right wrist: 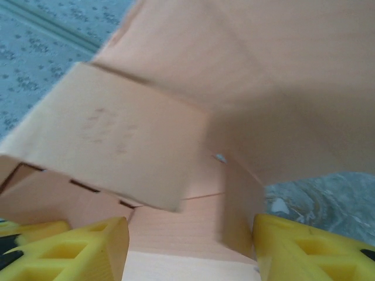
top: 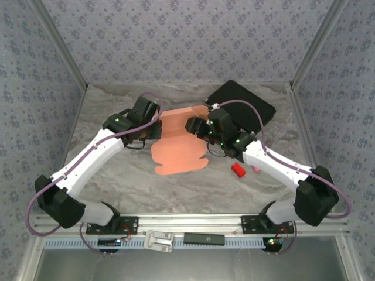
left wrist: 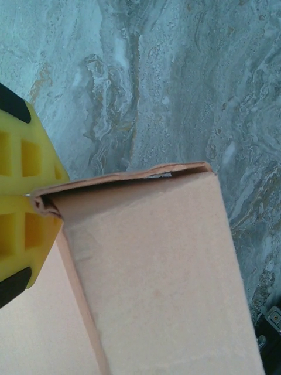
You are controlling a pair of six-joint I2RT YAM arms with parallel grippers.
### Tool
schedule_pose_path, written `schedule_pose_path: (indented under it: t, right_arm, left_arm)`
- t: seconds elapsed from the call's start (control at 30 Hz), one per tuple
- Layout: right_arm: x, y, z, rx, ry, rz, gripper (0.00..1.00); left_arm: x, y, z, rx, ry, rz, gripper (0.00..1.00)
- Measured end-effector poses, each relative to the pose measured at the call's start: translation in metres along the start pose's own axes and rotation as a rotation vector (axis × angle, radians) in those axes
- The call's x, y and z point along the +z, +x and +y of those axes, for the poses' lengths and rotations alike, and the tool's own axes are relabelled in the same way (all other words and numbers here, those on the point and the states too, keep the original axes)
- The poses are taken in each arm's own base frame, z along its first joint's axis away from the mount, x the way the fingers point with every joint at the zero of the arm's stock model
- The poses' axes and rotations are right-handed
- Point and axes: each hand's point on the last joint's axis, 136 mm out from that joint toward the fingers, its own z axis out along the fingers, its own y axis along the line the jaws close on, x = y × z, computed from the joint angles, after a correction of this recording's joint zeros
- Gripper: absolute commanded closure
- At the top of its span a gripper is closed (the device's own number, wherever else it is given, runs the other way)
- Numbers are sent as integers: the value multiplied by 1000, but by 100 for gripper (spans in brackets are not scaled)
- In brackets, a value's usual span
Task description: Fold the paper box
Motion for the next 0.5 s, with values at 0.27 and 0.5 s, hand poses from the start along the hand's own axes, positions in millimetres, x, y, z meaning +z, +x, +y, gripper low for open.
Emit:
schedule_pose_path:
  t: [0.27, 0.5]
  right_arm:
    - [10, 5, 11, -54, -18, 33, 45]
    - [22, 19, 4, -53, -9, 88, 44]
  left_arm:
    - [1, 0, -1, 0, 3, 3, 100]
    - [1, 0, -1, 0, 3, 4, 100]
